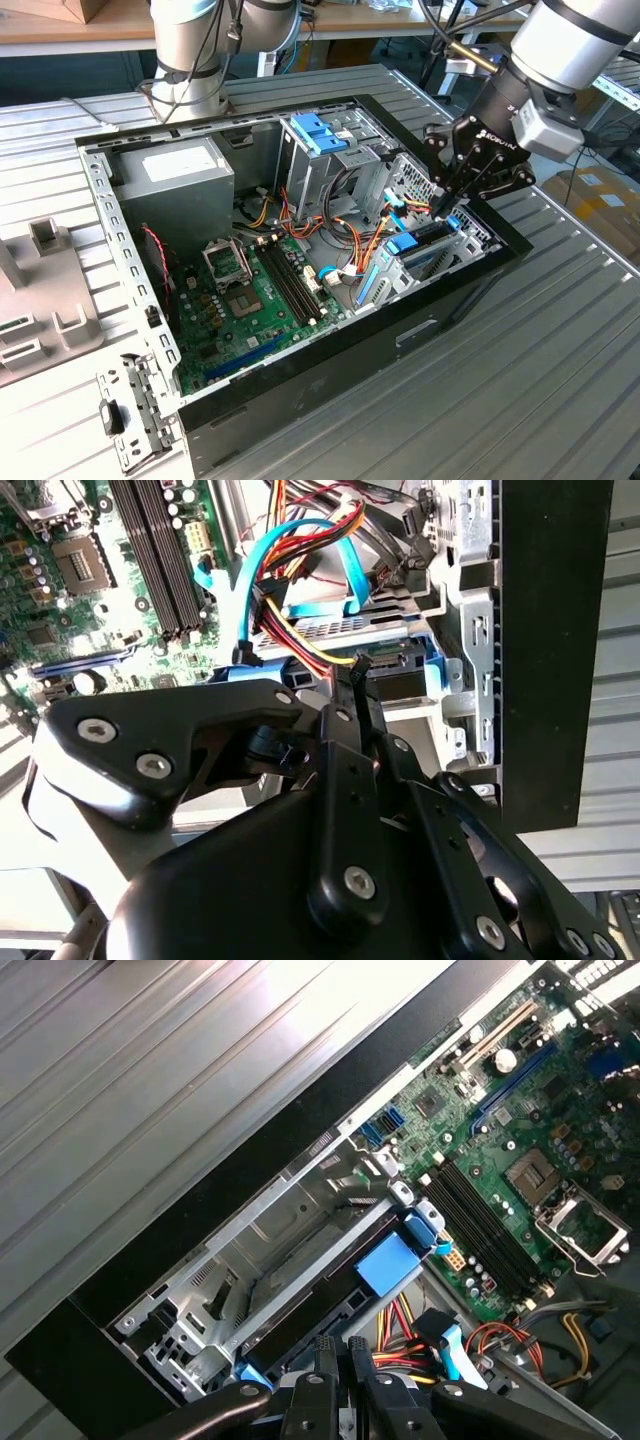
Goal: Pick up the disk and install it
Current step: 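Insert the first disk wire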
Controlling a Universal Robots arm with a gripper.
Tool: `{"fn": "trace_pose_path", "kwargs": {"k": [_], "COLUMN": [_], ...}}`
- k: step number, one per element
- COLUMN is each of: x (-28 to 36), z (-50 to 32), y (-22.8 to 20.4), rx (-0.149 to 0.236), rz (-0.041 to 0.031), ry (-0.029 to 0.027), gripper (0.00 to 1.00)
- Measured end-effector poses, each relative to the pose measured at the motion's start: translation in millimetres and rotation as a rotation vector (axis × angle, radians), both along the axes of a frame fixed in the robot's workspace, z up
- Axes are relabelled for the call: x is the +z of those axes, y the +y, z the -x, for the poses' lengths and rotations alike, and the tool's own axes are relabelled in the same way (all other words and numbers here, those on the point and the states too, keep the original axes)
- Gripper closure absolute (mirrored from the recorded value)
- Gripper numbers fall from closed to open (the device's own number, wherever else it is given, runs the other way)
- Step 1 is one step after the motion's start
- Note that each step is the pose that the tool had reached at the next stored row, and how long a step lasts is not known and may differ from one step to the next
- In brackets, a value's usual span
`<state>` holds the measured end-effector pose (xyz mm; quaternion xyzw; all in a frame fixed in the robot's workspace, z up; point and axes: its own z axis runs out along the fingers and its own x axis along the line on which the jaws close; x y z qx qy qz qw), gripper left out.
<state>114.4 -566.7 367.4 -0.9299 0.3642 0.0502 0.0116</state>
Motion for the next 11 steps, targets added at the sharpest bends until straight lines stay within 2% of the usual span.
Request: {"fn": "trace_pose_path", "kwargs": {"k": [8, 11], "x": [-0.4, -0.6], "z": [0.0, 0.0], "y": [0.0, 0.0], "rx": [-0.082, -0.139], "rz": [-0.0002, -0.0002], "ry": [0.0, 0.0], "gripper": [0.83, 0.83]}}
